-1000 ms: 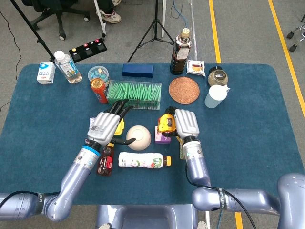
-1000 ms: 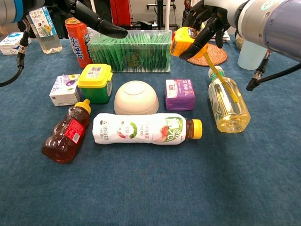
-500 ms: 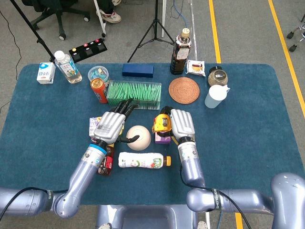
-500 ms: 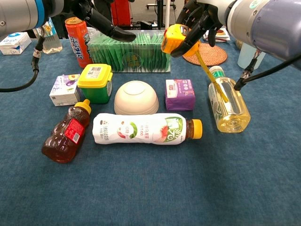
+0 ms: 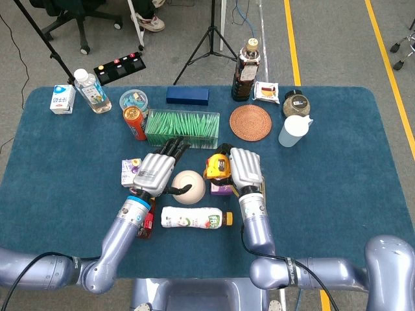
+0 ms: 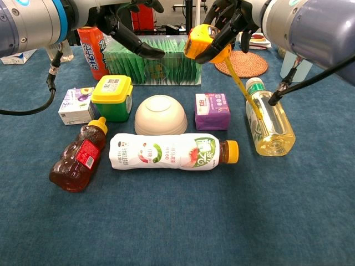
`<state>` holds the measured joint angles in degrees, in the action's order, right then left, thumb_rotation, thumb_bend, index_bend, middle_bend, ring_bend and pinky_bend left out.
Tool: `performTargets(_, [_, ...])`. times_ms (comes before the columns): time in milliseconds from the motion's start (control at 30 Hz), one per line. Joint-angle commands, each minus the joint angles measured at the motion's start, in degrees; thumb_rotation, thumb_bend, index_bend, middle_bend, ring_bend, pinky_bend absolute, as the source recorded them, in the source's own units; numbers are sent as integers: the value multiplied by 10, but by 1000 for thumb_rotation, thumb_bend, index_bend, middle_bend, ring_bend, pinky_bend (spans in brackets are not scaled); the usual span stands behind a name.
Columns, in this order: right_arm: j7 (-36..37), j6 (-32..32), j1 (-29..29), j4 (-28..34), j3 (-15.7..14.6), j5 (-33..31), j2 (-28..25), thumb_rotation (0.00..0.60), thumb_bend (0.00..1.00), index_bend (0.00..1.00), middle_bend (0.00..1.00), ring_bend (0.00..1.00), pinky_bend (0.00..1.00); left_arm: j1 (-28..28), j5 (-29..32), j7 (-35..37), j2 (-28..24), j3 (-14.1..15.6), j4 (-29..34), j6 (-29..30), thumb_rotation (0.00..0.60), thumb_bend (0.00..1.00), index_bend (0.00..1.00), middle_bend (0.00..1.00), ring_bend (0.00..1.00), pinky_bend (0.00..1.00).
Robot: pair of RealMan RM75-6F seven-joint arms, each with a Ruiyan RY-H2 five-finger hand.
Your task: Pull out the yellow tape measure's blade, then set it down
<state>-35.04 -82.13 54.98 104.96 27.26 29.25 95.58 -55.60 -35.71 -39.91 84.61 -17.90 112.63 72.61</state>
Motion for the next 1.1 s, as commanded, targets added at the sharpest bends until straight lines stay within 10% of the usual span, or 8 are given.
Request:
performTargets(33, [-1, -1, -1, 2, 1, 1, 1, 600, 229, 682, 631, 708, 690, -3, 1, -2, 3, -1, -2, 2, 459, 203, 75, 26, 0, 256])
performTargets(1100, [-24, -17, 10, 8, 23, 4, 33, 600, 232, 681, 629, 708, 699, -15, 7, -6, 15, -3, -5, 14, 460, 215, 67, 26, 0, 256])
